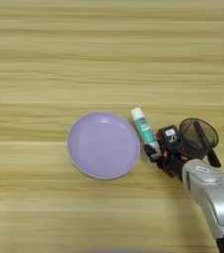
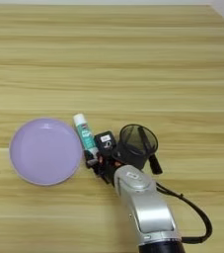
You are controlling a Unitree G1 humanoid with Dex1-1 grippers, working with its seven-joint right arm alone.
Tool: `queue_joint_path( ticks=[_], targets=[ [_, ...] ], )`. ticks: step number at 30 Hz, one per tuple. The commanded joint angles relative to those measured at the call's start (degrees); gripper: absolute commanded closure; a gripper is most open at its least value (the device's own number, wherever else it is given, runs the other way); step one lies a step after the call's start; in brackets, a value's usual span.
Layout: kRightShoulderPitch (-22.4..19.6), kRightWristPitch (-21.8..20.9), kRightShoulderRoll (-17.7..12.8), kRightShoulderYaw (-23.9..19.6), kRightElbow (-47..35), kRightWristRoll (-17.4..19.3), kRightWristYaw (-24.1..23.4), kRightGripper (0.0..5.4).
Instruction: Move the objects on the table
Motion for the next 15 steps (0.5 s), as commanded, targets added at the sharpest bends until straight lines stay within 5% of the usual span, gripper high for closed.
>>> queue_joint_path(
  ticks=[1, 15],
  targets=[
    [-3.63, -0.48, 0.78, 2.60, -2.98, -0.47, -0.27, 3.74],
    [-7.82, -1.95, 4.62, 8.27, 5.24, -0.99, 0.19, 3.74]
  ],
)
